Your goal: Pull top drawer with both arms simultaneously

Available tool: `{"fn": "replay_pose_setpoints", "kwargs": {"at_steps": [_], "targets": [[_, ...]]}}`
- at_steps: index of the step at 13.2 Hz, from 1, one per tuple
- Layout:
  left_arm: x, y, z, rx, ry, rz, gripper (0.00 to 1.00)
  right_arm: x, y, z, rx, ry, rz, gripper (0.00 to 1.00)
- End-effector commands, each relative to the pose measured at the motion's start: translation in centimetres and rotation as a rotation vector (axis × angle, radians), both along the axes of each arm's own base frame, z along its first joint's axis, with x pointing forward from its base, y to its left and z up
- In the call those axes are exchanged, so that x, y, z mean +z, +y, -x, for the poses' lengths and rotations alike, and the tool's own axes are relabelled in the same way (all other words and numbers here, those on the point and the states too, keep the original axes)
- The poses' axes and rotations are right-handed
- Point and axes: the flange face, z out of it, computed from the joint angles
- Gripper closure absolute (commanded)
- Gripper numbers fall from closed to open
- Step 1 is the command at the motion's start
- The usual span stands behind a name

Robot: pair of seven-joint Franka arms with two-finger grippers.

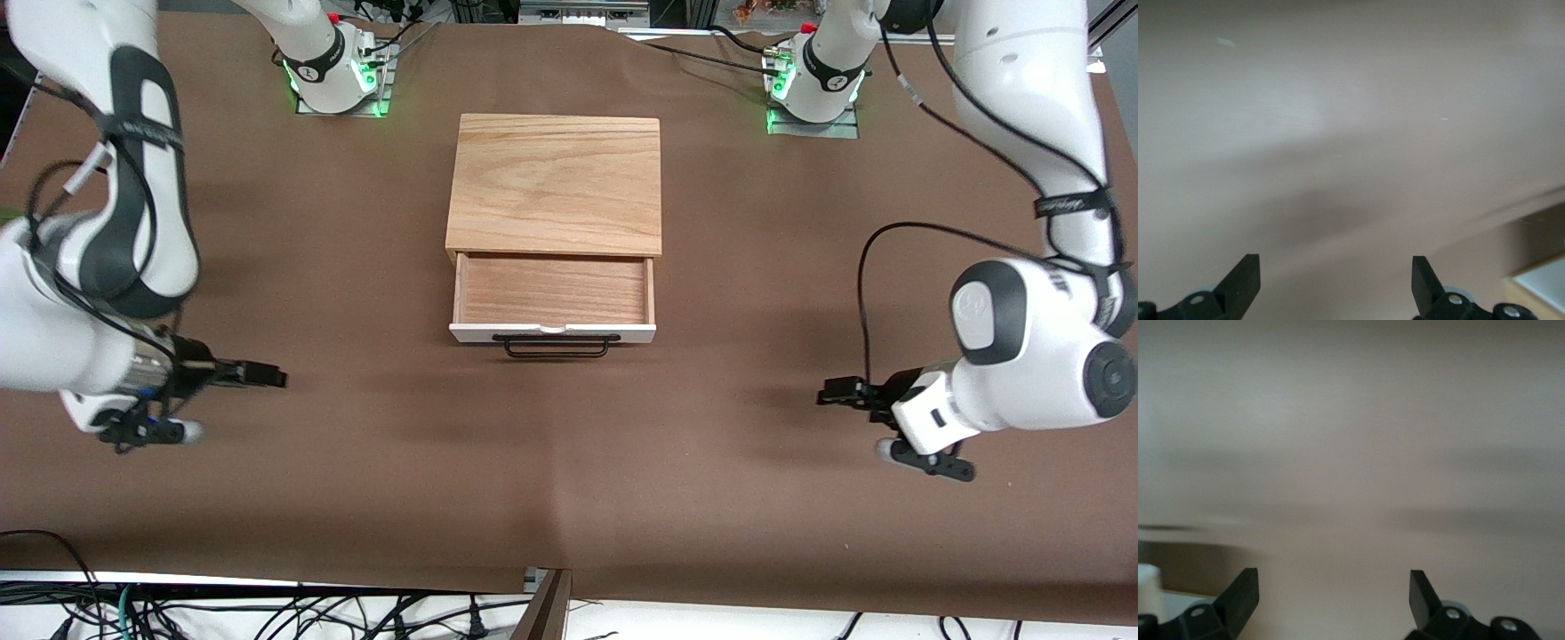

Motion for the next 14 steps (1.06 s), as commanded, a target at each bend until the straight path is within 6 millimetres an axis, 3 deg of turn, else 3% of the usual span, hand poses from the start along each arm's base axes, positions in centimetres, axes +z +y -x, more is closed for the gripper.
{"fn": "replay_pose_setpoints", "kwargs": {"at_steps": [1,3,6,7,9,10,13,14], "targets": [[8.1,1.1,2.5,0.011,-0.056,-0.110,0.00,6.3,-1.5,4.5,0.048,-0.064,0.090,0.00],[14.1,2.0,5.5,0.015,-0.084,-0.097,0.00,9.4,-5.3,7.4,-0.012,-0.090,0.074,0.00],[19.3,1.9,10.5,0.030,-0.117,-0.064,0.00,13.4,-7.1,9.6,-0.032,-0.123,0.072,0.00],[19.8,1.3,11.8,0.026,-0.114,-0.105,0.00,14.0,-7.3,10.2,-0.036,-0.112,0.070,0.00],[20.3,-3.2,13.5,0.008,-0.123,-0.214,0.00,13.8,-7.3,10.7,-0.039,-0.084,0.069,0.00],[20.7,-4.1,14.2,0.032,-0.125,-0.218,0.00,13.7,-7.6,10.8,-0.043,-0.077,0.069,0.00],[20.6,-4.3,15.5,0.043,-0.116,-0.223,0.00,13.7,-7.3,10.7,-0.032,-0.048,0.066,0.00],[20.8,-3.5,15.5,0.057,-0.117,-0.224,0.00,13.8,-7.2,10.5,-0.030,-0.045,0.069,0.00]]}}
